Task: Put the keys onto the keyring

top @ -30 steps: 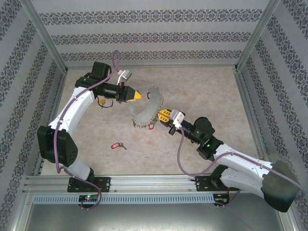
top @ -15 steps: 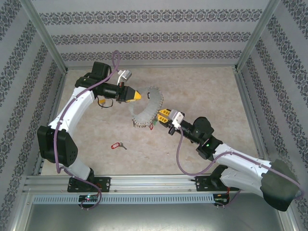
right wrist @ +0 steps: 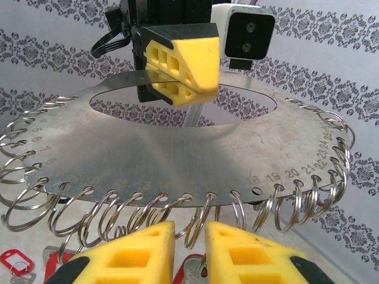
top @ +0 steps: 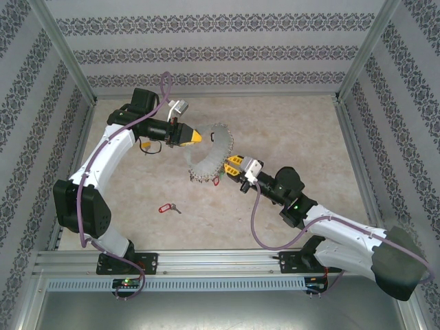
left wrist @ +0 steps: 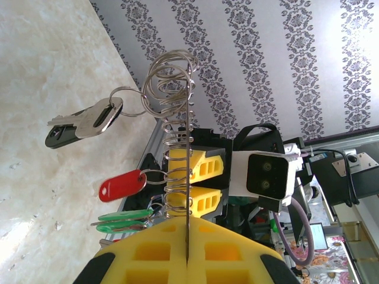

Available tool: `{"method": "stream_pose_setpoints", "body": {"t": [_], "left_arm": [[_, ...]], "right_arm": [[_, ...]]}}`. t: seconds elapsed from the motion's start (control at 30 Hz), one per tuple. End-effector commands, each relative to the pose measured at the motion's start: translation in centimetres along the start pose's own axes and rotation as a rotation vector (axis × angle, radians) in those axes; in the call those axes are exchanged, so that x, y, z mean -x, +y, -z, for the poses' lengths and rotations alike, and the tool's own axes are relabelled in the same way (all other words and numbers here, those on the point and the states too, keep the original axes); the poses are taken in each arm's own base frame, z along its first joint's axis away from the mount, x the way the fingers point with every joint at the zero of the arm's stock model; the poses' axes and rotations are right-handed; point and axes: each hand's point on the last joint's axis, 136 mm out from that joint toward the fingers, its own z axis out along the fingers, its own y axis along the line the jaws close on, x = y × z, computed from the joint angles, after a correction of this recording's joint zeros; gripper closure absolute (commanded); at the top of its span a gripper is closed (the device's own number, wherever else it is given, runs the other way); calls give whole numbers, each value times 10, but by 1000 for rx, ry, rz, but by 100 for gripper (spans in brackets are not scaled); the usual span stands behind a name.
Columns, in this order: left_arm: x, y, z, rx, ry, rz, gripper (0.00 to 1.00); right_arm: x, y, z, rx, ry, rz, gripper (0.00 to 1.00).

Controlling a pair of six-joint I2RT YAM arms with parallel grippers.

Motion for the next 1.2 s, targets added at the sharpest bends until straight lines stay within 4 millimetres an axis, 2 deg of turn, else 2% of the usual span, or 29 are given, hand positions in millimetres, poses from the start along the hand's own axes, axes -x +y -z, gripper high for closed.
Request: {"method": "stream_pose_setpoints", "body": {"t": [0.0,0.43,0.67,0.77,1.0,1.17], "left_arm": [[-3,-32,3,-68,9,-64,100],[-5,-33,3,-71,11,-65,100],[-5,-32,3,-68,11,-66,100],[-3,-29,4,-50,4,-64,100],[-3,-7,4,-26,1,-30,100],[-4,28,-3,1,20,1,100]], "right_arm": [[17,-6,-6,-25,-40,19,80],[22,-19,-9,-87,-42,32,85],[26,-17,-8,-70,-53,37,99],[25,-15,-6,-59,-47,34,100],[13,-15,2,-67,-5,41,100],[0,-21,6,-42,52,55,100]]}}
